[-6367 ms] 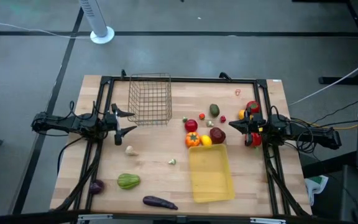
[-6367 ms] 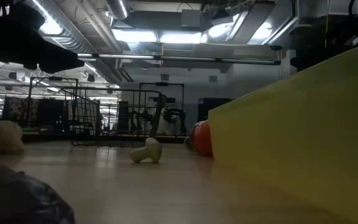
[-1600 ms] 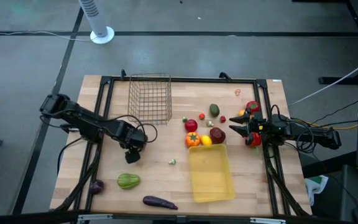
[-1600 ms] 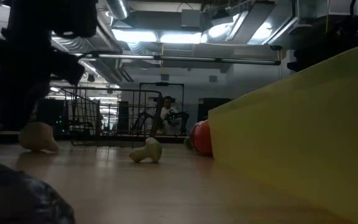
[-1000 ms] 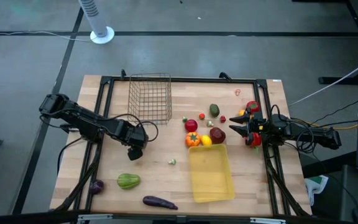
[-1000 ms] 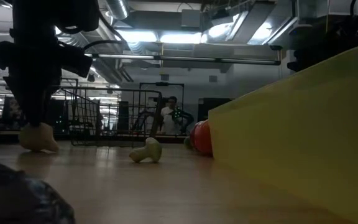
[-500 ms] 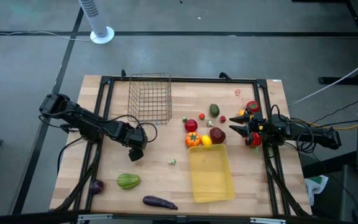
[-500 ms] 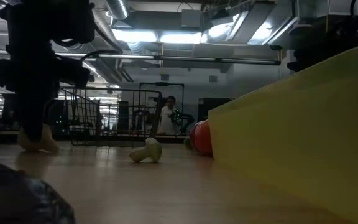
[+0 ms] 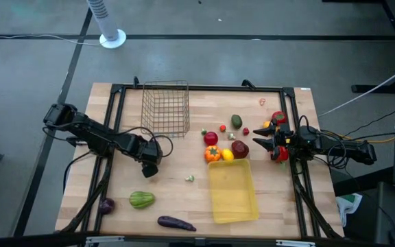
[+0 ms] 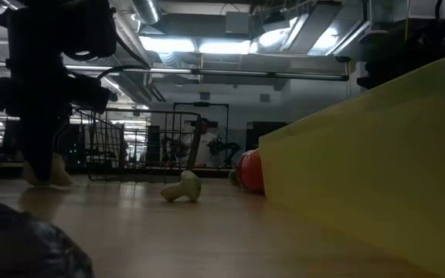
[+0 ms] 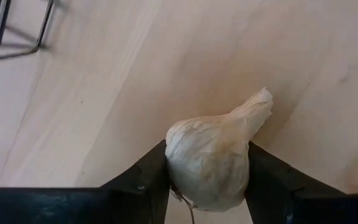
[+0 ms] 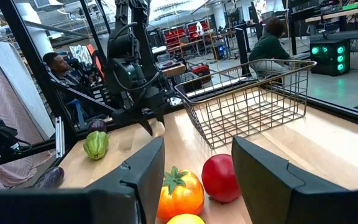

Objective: Sort produce into baskets
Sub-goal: Put the garlic into the brown wire basket

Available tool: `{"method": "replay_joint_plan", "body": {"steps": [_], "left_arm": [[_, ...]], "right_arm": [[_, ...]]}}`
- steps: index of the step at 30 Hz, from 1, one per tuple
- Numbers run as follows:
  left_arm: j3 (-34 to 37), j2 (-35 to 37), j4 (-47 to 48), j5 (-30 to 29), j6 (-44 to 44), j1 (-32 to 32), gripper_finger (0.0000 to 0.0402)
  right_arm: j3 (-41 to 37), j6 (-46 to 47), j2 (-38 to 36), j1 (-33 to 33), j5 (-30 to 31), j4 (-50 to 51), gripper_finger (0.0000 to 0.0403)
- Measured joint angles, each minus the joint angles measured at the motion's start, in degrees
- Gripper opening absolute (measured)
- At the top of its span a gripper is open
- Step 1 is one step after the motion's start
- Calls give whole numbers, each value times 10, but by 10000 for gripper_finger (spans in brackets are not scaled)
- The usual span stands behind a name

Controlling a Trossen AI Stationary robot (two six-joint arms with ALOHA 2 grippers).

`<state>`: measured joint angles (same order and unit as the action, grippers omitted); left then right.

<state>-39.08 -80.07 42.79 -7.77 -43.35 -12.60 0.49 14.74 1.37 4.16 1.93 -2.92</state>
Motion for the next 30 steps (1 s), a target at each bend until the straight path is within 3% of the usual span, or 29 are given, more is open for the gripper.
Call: {"method": "replay_joint_plan", "body": {"steps": [6, 16, 23, 30], "left_arm": [[-59, 0, 0, 3, 9, 0, 172], [-218, 0, -3, -22, 109, 24, 179], [-290, 0, -2, -80, 233, 102, 179], [-295, 0, 2, -96, 330, 214, 180]], "right_arm": [[0, 0, 0, 0, 0, 0, 186], [0, 0, 0, 0, 0, 0, 186], [0, 0, 0, 0, 0, 0, 186], [0, 0, 0, 0, 0, 0, 186]]}}
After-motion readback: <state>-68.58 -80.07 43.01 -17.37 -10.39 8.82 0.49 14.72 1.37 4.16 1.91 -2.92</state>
